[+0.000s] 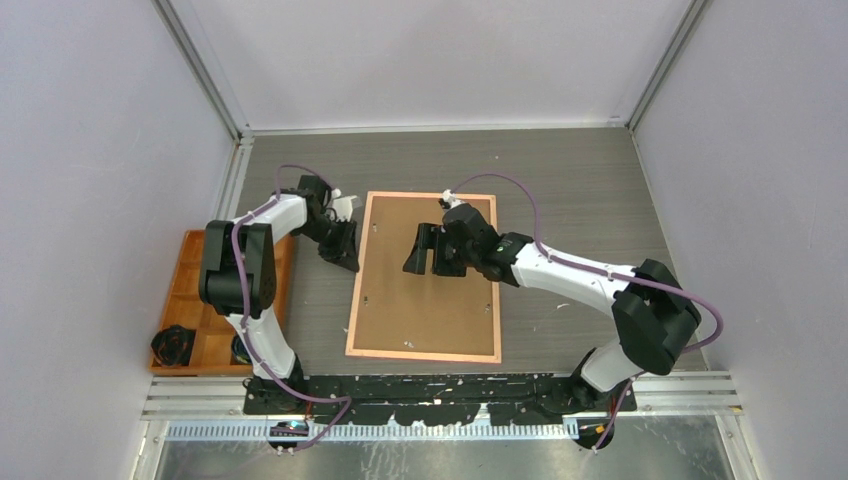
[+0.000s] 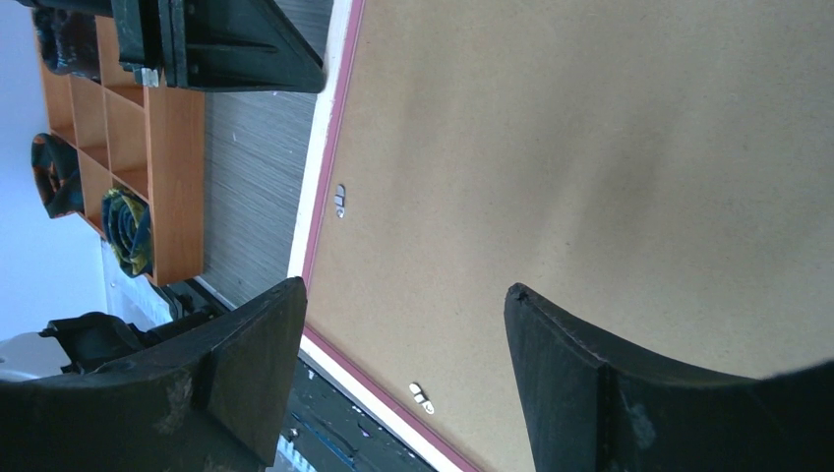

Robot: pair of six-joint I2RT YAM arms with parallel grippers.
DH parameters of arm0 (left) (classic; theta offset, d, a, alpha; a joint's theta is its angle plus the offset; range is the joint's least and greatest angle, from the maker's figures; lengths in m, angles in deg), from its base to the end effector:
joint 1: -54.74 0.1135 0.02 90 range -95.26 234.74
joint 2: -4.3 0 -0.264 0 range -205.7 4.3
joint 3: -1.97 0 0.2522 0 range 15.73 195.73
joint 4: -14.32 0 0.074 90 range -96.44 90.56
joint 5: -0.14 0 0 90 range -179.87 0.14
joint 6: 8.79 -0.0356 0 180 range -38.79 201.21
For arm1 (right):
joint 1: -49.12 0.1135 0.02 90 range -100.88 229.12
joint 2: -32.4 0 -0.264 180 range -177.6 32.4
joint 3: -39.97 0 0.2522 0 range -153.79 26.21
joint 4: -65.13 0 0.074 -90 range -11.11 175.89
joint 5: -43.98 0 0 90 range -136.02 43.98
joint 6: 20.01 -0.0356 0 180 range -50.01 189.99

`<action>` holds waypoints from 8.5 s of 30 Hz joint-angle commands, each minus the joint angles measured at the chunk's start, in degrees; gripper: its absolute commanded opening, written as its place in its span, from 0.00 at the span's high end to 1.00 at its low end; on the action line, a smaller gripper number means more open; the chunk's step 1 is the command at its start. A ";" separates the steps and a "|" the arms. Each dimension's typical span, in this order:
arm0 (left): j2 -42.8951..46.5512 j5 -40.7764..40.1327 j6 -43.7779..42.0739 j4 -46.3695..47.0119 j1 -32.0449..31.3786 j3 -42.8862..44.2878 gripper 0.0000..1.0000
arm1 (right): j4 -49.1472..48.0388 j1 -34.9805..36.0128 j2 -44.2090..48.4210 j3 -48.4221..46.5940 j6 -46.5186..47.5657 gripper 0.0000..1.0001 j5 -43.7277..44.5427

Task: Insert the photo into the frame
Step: Install the photo frame at the center of the board, then adjust the photo frame at the center of the board.

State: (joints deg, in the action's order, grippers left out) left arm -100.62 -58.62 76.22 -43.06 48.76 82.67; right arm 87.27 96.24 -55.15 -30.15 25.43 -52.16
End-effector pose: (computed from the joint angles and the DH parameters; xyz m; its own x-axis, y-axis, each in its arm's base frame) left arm 0.3295 -0.0531 0.1618 -0.9659 0.1760 -0.1902 0.2494 0.8303 -0.4984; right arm 0.2243 0.2471 0.2320 -0.8594 0.0997 -0.5014 -0.2550 0.7665 0.5894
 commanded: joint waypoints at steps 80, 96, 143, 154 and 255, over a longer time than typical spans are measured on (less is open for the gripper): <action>-3.44 3.12 -1.34 0.56 0.35 -1.50 1.00 | -22.63 9.14 -31.02 -14.13 -6.47 0.70 -16.80; -3.46 4.00 -1.10 -0.02 0.97 -0.88 0.99 | -21.27 4.59 -27.26 -14.99 -5.21 0.66 -17.17; -7.87 7.40 1.83 2.17 1.93 3.29 1.00 | -16.14 -9.93 -47.89 -39.42 -3.83 0.53 -21.45; -7.24 7.52 1.74 2.54 1.93 2.85 1.00 | -17.11 -9.80 -50.04 -41.93 -5.10 0.59 -23.36; 6.05 0.57 -17.01 -5.75 4.31 -6.78 0.98 | -0.12 -31.07 -4.52 -3.19 -3.30 0.00 4.21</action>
State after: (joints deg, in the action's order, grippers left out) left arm -97.54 -56.48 65.44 -46.51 54.31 77.79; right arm 82.83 65.92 -62.65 -41.93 21.76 -55.87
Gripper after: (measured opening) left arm 0.017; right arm 0.996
